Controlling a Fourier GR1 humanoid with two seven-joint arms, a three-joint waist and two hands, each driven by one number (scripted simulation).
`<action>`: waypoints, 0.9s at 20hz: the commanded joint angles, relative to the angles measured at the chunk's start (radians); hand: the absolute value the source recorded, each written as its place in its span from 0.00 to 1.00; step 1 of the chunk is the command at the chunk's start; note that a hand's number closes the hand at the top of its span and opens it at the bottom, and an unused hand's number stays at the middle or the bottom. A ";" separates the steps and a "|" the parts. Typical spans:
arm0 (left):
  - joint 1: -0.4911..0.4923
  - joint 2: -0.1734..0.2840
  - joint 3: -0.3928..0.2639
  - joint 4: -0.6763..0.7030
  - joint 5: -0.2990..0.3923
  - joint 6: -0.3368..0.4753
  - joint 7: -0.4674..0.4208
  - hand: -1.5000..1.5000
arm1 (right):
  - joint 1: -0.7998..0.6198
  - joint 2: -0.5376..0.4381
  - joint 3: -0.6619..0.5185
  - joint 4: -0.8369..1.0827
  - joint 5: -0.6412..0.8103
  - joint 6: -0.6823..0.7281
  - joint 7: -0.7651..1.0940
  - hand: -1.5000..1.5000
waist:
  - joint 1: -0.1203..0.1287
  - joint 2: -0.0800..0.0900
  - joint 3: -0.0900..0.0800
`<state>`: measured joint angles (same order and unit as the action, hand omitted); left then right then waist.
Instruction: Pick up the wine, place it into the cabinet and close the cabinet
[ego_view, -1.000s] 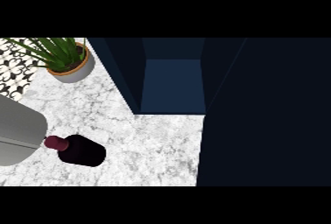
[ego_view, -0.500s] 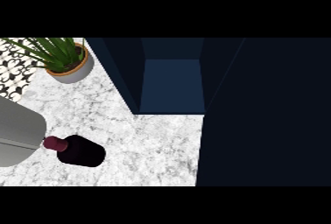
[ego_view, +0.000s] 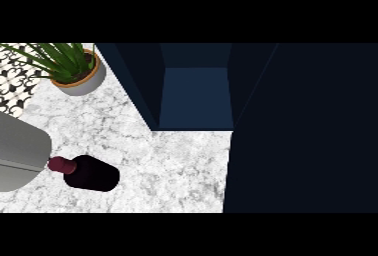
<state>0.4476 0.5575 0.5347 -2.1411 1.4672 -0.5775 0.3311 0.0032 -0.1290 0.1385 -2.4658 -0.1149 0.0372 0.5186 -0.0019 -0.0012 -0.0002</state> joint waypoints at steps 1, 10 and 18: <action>-0.068 0.004 0.032 0.094 -0.014 0.005 0.031 0.00 | 0.036 0.015 0.037 -0.111 0.000 -0.007 0.040 0.00 | -0.002 0.000 0.000; -0.173 -0.055 -0.050 0.252 -0.135 -0.088 0.104 0.00 | -0.027 0.006 -0.011 -0.104 -0.010 -0.015 0.100 0.00 | 0.001 0.000 0.000; -0.313 -0.088 -0.124 0.428 -0.271 -0.126 0.110 0.00 | 0.024 0.004 -0.006 -0.160 -0.051 0.013 0.106 0.00 | -0.010 0.001 0.000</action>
<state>0.1881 0.5040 0.4460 -1.7888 1.2664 -0.6636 0.4424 -0.0324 -0.1282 0.1268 -2.4901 -0.0988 0.0388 0.5881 -0.0094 -0.0008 -0.0004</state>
